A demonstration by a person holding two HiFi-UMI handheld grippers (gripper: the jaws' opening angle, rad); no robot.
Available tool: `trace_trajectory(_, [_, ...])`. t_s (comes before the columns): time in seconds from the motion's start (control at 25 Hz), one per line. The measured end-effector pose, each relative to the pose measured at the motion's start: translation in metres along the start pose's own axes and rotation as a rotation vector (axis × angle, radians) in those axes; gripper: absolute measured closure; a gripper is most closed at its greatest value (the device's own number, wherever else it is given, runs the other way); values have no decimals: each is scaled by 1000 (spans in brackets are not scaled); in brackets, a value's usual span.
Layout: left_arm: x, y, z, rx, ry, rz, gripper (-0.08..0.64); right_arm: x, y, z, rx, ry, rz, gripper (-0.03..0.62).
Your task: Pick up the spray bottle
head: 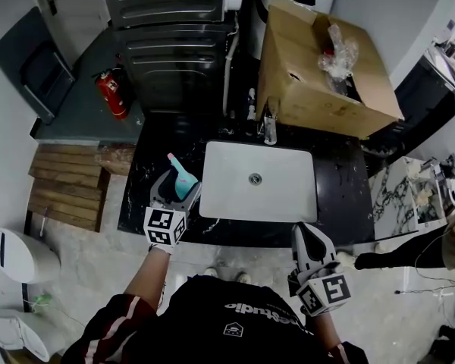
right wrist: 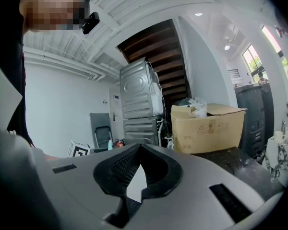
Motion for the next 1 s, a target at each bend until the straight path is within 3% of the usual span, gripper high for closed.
trace_trajectory(0.28, [13, -5, -4, 16, 4, -14, 227, -1, 2, 0, 20, -16, 24, 555])
trace_trajectory(0.68, [17, -2, -10, 34, 40, -9, 369, -8, -3, 10, -8, -73, -16, 555])
trace_trajectory(1.0, [14, -1, -14, 42, 62, 6, 402, -7, -3, 9, 5, -65, -6, 555])
Point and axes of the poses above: the fingertips, and each gripper's own axes: x forward along the fingers, z to its right, y out of its top, the point moved 7 cm from there along -x, backward along the fingers, and after that the axes turned 8 degrees about -y, right-handed, at the moved point
